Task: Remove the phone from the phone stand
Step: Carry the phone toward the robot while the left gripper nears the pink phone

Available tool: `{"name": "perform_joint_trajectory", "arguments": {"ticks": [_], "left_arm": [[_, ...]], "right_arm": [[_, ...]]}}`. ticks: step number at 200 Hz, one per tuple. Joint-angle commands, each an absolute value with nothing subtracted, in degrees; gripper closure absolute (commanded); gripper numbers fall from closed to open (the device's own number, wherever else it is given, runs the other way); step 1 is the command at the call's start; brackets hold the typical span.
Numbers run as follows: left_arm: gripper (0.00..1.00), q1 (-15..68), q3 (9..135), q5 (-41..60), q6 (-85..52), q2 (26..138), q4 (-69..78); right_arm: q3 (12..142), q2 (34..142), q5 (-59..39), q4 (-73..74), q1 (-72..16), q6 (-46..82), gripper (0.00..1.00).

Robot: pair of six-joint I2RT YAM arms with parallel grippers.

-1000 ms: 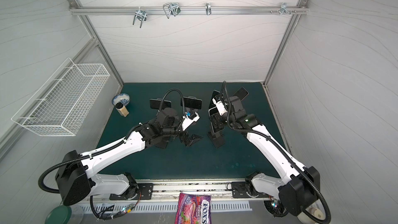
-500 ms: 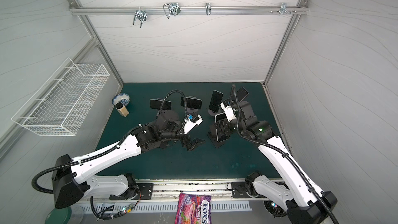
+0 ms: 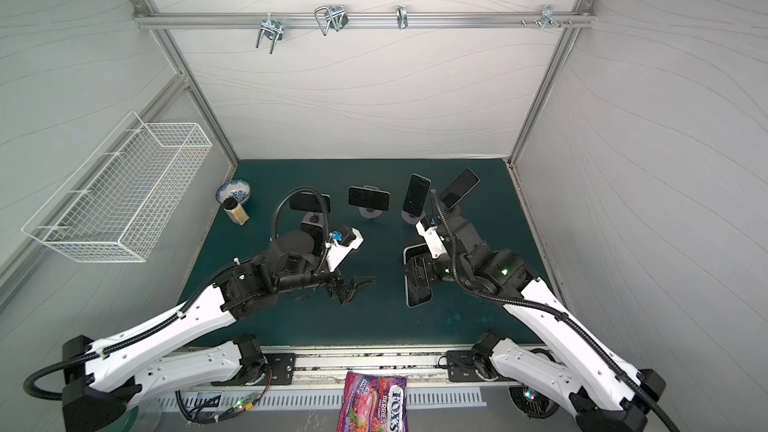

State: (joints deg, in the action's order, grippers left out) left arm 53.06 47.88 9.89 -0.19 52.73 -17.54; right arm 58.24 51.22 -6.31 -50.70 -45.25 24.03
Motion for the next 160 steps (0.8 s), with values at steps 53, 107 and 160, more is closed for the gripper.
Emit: {"name": "perform_joint_trajectory", "arguments": {"ticks": [53,107,160], "left_arm": [[0.01,53.4,42.3,2.8,-7.5,44.4,-23.4],[0.01,53.4,43.7,3.7,-9.4,46.1,-24.0],[0.01,53.3,43.6,4.2,-10.0,47.4,-23.5]], "right_arm": [[48.3,48.4,-7.2,-46.2,-52.0,38.3,0.41],[48.4,50.7,-5.8,-50.5,-52.0,36.5,0.40],[49.1,53.8,-5.6,-56.0,-49.8,33.4,0.40]]}}
